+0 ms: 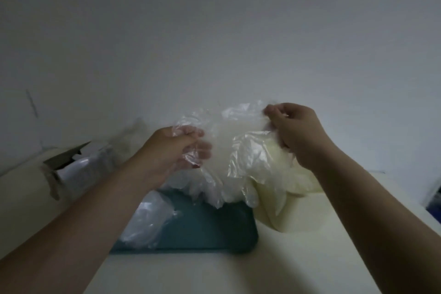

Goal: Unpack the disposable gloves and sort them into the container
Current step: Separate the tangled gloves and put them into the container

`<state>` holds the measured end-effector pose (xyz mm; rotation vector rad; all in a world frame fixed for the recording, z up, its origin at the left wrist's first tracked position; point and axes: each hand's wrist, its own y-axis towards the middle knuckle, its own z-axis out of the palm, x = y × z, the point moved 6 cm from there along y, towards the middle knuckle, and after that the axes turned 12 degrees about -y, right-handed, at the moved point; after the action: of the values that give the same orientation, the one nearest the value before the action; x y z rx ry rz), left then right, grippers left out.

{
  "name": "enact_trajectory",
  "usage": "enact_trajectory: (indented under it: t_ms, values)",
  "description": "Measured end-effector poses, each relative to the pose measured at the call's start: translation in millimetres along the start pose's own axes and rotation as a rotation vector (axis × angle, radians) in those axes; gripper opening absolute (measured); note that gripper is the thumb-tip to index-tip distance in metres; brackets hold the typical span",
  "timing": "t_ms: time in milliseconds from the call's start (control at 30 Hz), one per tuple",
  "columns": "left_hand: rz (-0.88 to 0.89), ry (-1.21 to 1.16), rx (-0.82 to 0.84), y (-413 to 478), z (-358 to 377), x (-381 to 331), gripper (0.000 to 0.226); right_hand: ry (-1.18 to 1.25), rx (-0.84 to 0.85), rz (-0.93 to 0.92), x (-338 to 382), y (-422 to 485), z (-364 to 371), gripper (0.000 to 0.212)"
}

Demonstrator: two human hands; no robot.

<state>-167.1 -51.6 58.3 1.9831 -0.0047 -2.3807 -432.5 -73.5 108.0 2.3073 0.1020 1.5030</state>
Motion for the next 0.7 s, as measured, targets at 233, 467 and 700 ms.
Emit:
enact_trajectory:
  t_ms: [233,467,700]
  values:
    - [-0.028,-0.074,0.065,11,33,-8,0.019,-0.566,-0.065,0.003,-33,53,-68,0.025]
    - [0.017,-0.076,0.179,4,38,-34,0.021,-1.107,-0.005,-0.027,-78,84,-33,0.026]
    - [0.002,-0.139,0.367,9,70,-46,0.022,-0.96,0.296,0.05,-88,80,1,0.027]
